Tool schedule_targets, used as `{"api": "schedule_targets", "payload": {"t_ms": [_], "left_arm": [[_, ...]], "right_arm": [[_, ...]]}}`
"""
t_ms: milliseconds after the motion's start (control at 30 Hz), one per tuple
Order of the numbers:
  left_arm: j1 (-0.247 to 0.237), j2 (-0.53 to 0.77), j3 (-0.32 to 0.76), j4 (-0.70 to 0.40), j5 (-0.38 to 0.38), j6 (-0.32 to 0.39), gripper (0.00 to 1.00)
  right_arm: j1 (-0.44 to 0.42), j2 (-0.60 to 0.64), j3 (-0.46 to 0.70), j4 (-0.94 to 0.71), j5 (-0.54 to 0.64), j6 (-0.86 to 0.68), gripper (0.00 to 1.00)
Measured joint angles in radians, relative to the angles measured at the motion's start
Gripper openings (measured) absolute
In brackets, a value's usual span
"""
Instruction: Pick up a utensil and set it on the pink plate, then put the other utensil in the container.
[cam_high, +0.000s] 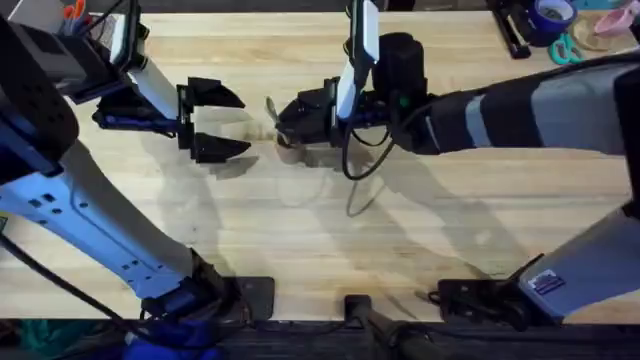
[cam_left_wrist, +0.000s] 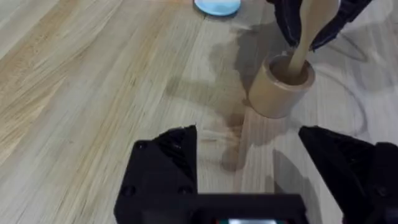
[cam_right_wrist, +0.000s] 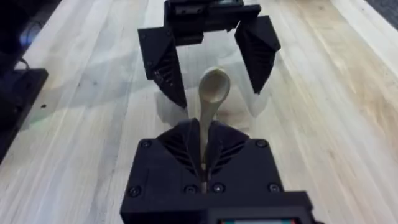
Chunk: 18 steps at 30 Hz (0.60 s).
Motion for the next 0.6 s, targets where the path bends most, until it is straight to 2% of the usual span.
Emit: {"api": "schedule_targets", "payload": {"t_ms": [600], "left_arm": [[0.000, 0.000, 0.000, 0.000, 0.000, 0.000, 0.993]], "right_arm": [[0.032, 0.057, -0.013, 0.003, 0.053, -0.009, 0.035]]}}
